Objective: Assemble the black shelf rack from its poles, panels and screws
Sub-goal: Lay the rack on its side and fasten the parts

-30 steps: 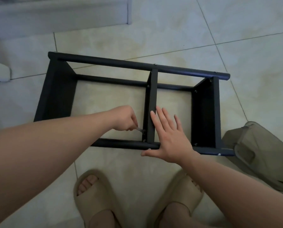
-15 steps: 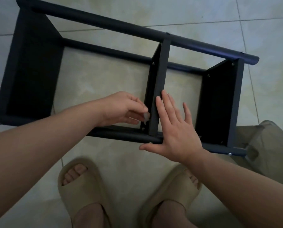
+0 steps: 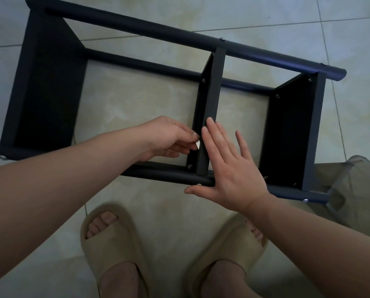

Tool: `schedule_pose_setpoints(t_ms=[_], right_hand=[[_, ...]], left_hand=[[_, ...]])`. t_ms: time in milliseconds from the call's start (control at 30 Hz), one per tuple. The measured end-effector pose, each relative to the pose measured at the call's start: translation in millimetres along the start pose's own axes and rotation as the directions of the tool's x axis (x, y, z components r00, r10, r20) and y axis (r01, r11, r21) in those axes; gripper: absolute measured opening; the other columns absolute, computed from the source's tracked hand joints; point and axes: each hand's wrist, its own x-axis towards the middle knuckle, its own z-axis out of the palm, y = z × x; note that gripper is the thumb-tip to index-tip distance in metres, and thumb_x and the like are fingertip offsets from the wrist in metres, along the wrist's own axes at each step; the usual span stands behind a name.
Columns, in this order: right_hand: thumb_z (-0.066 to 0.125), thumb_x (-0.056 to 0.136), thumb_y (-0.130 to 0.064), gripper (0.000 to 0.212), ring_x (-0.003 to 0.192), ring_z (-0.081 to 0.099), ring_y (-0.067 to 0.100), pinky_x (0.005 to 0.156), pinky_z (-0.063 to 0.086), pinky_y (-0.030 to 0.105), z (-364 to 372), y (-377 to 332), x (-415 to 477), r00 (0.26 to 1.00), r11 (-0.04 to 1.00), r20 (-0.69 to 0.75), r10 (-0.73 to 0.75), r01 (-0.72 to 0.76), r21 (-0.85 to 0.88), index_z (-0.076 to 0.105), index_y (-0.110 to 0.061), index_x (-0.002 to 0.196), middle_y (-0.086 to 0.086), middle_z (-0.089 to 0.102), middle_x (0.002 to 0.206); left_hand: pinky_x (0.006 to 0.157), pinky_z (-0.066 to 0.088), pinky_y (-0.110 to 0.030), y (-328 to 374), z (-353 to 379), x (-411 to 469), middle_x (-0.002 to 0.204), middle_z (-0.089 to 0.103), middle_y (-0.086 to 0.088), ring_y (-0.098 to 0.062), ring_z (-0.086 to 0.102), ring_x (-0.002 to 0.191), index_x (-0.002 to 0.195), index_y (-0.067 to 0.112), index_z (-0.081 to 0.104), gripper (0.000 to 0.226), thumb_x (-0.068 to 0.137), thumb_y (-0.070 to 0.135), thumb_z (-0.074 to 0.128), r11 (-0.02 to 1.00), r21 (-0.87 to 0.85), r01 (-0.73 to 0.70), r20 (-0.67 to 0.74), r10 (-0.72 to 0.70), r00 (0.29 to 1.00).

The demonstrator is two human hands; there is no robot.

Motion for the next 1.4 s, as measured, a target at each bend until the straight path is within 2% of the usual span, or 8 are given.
schedule_pose_setpoints(t_ms=[100, 300, 500, 933, 1233, 1400], right_hand=[[0.038, 0.082, -0.089, 0.118, 0.158, -0.004, 0.019, 0.125, 0.014, 0.058, 0.4, -0.1, -0.6, 1.0, 1.0, -0.011, -0.001, 0.001, 0.012, 0.006, -0.01, 0.163, 0.004, -0.005, 0.171], [0.037, 0.082, -0.089, 0.117, 0.158, -0.004, 0.019, 0.125, 0.014, 0.058, 0.2, 0.2, 0.1, 1.0, 1.0, -0.005, -0.001, 0.001, 0.009, 0.006, -0.009, 0.163, 0.004, -0.005, 0.171], [0.036, 0.083, -0.088, 0.116, 0.158, -0.004, 0.019, 0.125, 0.015, 0.058, -0.5, 0.1, -0.7, 1.0, 1.0, -0.004, -0.002, 0.002, 0.002, 0.007, -0.009, 0.163, 0.004, -0.005, 0.171], [0.035, 0.084, -0.088, 0.115, 0.158, -0.001, 0.021, 0.124, 0.017, 0.058, -0.6, -0.8, -0.5, 1.0, 1.0, -0.006, -0.001, 0.001, -0.014, 0.008, -0.008, 0.163, 0.006, -0.003, 0.171], [0.032, 0.084, -0.088, 0.115, 0.158, -0.002, 0.021, 0.124, 0.015, 0.058, -0.6, -1.0, -0.3, 1.0, 1.0, 0.011, -0.006, 0.006, -0.021, 0.006, -0.008, 0.163, 0.005, -0.005, 0.171], [0.034, 0.084, -0.087, 0.115, 0.158, -0.001, 0.021, 0.124, 0.016, 0.058, -1.1, -1.0, -0.4, 1.0, 1.0, 0.008, 0.0, 0.0, -0.023, 0.008, -0.008, 0.163, 0.005, -0.004, 0.171]], left_hand=[[0.077, 0.049, -0.029, 3.7, 0.8, 1.0, 0.085, 0.077, 0.005, -0.004, 0.072, 0.071, 0.092, 0.024, 0.073, 0.006, 0.094, 0.028, 0.068, 1.0, 0.009, -0.006, 0.003, 0.006, 1.0], [0.075, 0.048, -0.029, 3.9, -0.4, -0.6, 0.084, 0.078, 0.004, -0.003, 0.071, 0.073, 0.096, 0.022, 0.072, 0.007, 0.093, 0.026, 0.069, 0.989, 0.149, 0.007, 0.016, -0.009, 1.0], [0.077, 0.049, -0.029, 4.8, 1.4, -2.5, 0.083, 0.077, 0.003, -0.003, 0.072, 0.071, 0.09, 0.02, 0.071, 0.006, 0.094, 0.023, 0.066, 0.997, 0.078, -0.007, 0.024, 0.006, 1.0], [0.074, 0.049, -0.027, 0.1, 2.3, -3.6, 0.084, 0.078, -0.003, -0.008, 0.073, 0.076, 0.086, 0.015, 0.068, 0.013, 0.097, 0.014, 0.06, 0.995, 0.101, -0.026, 0.054, 0.021, 0.998], [0.076, 0.05, -0.026, 4.9, -1.7, -7.0, 0.084, 0.077, -0.002, -0.009, 0.07, 0.079, 0.089, 0.013, 0.066, 0.013, 0.098, 0.012, 0.058, 0.975, 0.218, -0.046, 0.078, 0.029, 0.996], [0.077, 0.05, -0.025, 4.9, -8.4, -10.8, 0.081, 0.076, 0.003, -0.004, 0.069, 0.077, 0.089, 0.014, 0.066, 0.014, 0.099, 0.01, 0.056, 0.944, 0.322, -0.075, 0.126, 0.036, 0.991]])
